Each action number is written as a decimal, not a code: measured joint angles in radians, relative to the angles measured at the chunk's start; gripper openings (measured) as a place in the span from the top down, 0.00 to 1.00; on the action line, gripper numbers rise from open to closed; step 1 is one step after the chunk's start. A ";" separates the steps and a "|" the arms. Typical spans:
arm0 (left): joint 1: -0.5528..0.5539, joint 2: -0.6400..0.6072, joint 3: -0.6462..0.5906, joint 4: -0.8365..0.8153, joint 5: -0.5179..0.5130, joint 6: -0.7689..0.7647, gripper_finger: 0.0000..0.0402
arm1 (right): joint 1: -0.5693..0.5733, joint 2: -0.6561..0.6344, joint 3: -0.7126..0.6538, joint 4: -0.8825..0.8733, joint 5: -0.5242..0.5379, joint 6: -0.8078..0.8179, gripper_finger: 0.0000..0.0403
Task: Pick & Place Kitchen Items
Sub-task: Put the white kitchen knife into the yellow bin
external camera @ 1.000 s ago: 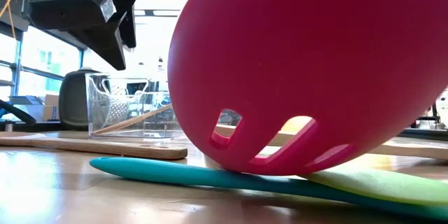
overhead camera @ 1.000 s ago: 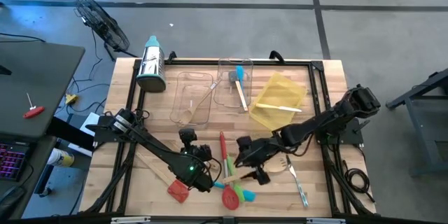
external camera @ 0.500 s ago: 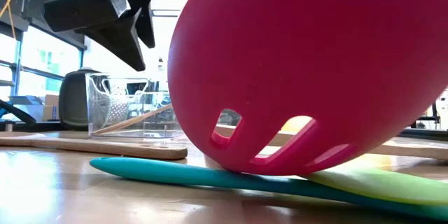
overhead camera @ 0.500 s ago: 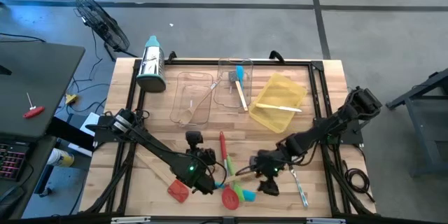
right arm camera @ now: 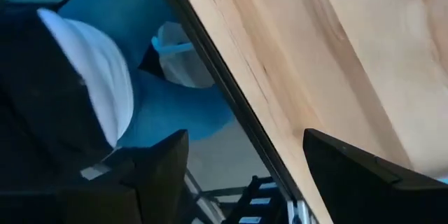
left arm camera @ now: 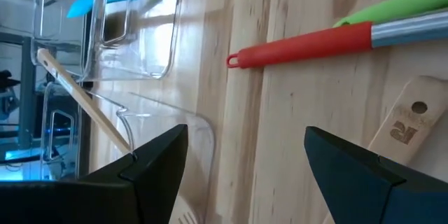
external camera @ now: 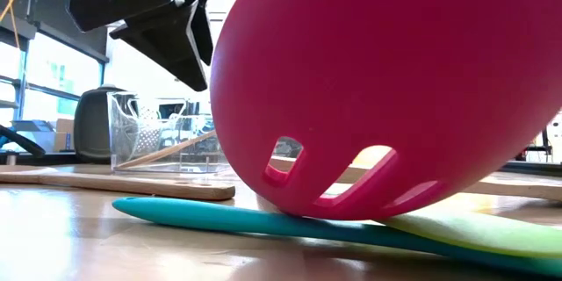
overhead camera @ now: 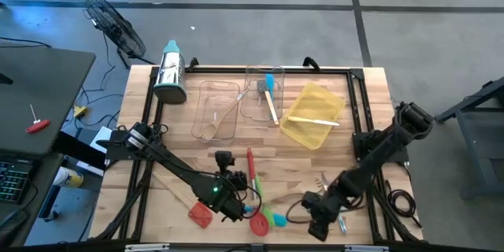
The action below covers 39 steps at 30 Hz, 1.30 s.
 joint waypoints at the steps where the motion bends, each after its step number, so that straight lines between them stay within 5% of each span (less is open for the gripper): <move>1: 0.000 0.000 0.000 0.006 0.000 -0.001 0.30 | 0.015 0.000 0.000 -0.009 0.013 0.029 0.32; 10: 0.000 0.000 0.000 0.081 0.001 0.028 0.30 | 0.110 0.000 0.000 -0.165 0.149 0.350 0.32; 21: 0.000 0.000 0.000 0.139 0.001 0.077 0.30 | 0.181 0.001 0.000 -0.361 0.144 0.687 0.32; 39: 0.000 0.000 0.000 0.147 0.001 0.077 0.30 | 0.197 0.116 0.000 -0.366 0.072 0.749 0.32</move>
